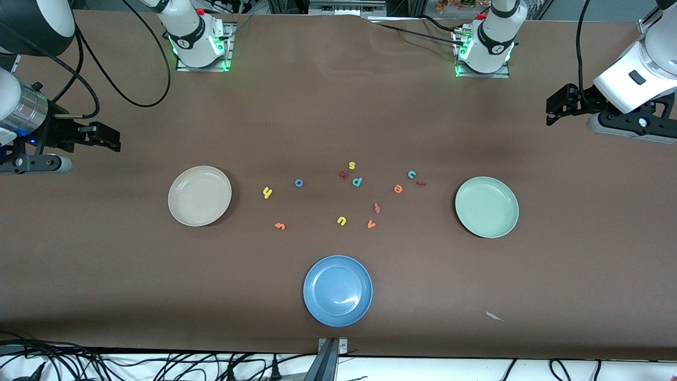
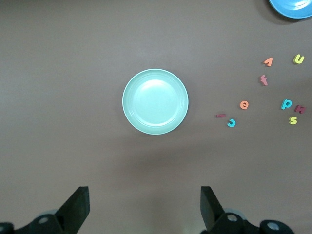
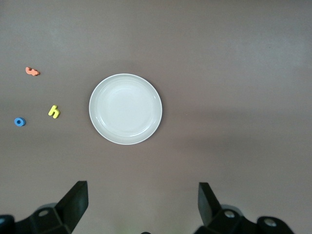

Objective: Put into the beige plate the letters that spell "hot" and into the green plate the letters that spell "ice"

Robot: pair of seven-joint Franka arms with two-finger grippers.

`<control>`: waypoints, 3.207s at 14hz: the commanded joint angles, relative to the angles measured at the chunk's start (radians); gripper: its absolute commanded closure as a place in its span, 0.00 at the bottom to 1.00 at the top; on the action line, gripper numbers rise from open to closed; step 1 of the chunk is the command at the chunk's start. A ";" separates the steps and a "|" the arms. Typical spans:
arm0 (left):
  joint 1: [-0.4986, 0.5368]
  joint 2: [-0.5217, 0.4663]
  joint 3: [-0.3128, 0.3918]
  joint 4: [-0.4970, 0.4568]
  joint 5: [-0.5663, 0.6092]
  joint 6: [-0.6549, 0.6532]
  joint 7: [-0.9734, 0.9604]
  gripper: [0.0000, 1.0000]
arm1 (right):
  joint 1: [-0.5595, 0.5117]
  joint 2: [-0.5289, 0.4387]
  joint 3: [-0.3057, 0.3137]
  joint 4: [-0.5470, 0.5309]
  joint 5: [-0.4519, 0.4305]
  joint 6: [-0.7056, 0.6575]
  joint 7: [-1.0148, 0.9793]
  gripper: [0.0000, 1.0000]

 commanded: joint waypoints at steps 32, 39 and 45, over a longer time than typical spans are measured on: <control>-0.004 0.014 -0.003 0.035 0.022 -0.027 0.007 0.00 | 0.004 -0.004 -0.001 -0.003 0.030 -0.001 0.008 0.00; -0.004 0.013 -0.003 0.035 0.022 -0.029 0.008 0.00 | 0.008 0.008 0.000 -0.003 0.032 0.005 -0.001 0.00; -0.004 0.014 -0.005 0.033 0.022 -0.029 0.004 0.00 | 0.037 0.011 0.012 -0.054 0.083 0.072 0.119 0.00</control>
